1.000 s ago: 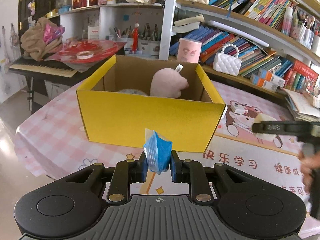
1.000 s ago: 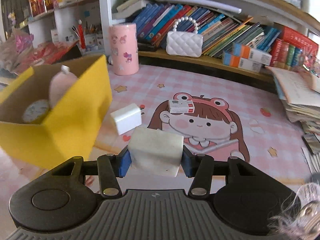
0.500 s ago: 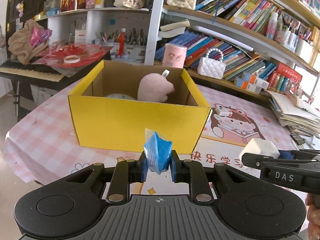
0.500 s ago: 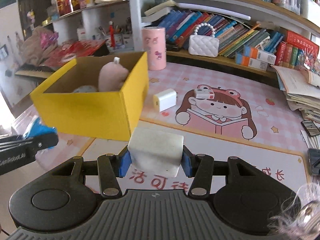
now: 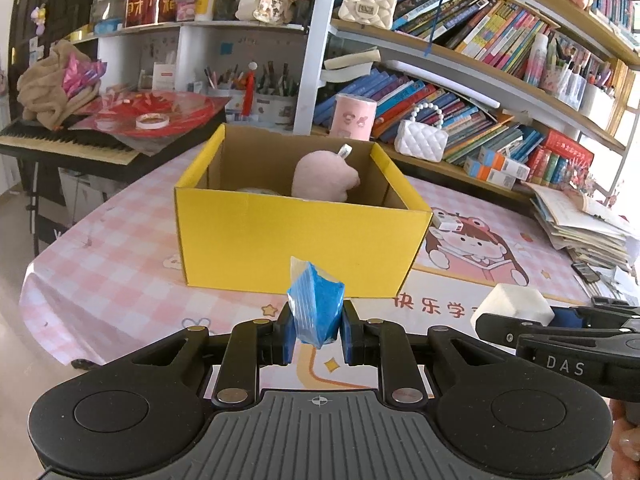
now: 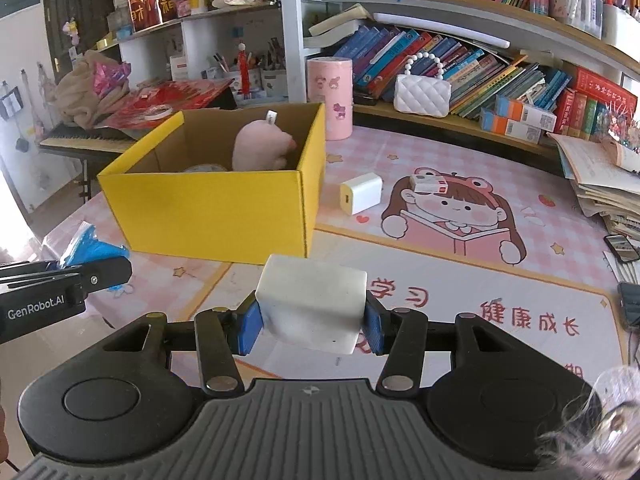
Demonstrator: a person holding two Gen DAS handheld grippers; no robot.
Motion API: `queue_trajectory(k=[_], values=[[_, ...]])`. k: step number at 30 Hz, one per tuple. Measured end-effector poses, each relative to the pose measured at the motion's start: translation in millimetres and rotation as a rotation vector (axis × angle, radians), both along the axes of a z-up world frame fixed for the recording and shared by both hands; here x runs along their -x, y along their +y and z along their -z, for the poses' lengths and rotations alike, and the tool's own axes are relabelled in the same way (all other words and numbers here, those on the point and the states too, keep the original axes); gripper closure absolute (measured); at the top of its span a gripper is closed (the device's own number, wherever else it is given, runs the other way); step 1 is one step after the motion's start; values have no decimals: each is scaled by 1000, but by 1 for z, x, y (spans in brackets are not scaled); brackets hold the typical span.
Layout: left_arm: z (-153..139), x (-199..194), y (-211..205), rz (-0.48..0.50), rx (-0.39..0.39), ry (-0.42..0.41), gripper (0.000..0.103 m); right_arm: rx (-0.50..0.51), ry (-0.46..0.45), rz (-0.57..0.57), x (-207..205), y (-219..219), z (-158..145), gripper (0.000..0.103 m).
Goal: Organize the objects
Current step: 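Carry the blue packet and white block over the yellow box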
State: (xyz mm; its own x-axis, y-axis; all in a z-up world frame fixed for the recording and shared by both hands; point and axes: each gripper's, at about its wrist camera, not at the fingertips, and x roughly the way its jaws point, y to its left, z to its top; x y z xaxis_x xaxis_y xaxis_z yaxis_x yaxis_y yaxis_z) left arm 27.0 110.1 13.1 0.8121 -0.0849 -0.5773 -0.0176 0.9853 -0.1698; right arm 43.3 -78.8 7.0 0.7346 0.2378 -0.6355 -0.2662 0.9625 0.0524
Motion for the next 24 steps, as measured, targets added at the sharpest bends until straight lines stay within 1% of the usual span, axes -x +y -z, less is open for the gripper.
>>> queue_trajectory(k=[10,24], values=[[-1,11,22,2,-6,-6,83,-13,-2,-3,15,28,0,55],[-1,23,66,-3,-25,-25,83,-25,-6,-12,24,69,2,55]])
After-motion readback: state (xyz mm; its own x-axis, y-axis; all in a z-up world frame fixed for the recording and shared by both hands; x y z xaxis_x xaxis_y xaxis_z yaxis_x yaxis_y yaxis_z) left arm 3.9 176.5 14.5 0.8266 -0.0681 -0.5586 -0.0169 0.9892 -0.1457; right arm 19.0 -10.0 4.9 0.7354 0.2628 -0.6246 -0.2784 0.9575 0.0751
